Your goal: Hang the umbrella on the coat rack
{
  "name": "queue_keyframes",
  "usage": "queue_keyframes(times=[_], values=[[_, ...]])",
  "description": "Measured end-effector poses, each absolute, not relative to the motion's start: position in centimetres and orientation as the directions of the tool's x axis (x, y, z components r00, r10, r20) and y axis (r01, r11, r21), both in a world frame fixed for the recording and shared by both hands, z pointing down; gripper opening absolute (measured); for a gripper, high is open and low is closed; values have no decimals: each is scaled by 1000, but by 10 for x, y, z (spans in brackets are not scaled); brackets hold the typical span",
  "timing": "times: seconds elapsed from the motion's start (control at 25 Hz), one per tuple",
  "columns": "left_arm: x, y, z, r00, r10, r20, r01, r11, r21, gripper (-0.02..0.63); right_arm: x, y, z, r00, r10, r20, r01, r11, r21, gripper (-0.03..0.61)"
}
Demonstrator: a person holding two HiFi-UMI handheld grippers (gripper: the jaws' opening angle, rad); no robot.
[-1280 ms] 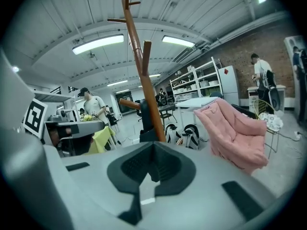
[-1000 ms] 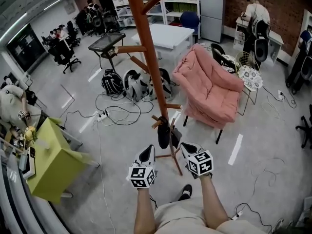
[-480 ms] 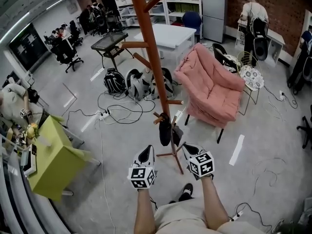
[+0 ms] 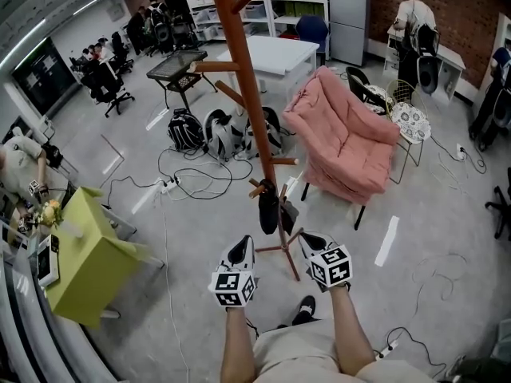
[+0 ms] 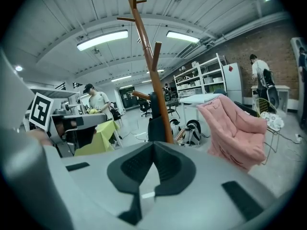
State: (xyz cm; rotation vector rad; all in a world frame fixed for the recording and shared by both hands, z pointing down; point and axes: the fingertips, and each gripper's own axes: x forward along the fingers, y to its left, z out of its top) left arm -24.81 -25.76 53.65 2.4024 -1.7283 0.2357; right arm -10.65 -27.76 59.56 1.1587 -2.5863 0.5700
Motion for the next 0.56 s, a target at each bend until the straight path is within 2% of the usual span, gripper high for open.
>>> queue_keyframes(times=[0.2,0.56], values=[[-251,-251,535,300,-932,204,-954,-297,44,6,-100,-270,600,-641,-660,392,-764,596,-246,5],[-237,-255,537,319,-924,213,-948,-315,51,6,-87,-277,586,-632,-701,329,-774,579,-254,5]])
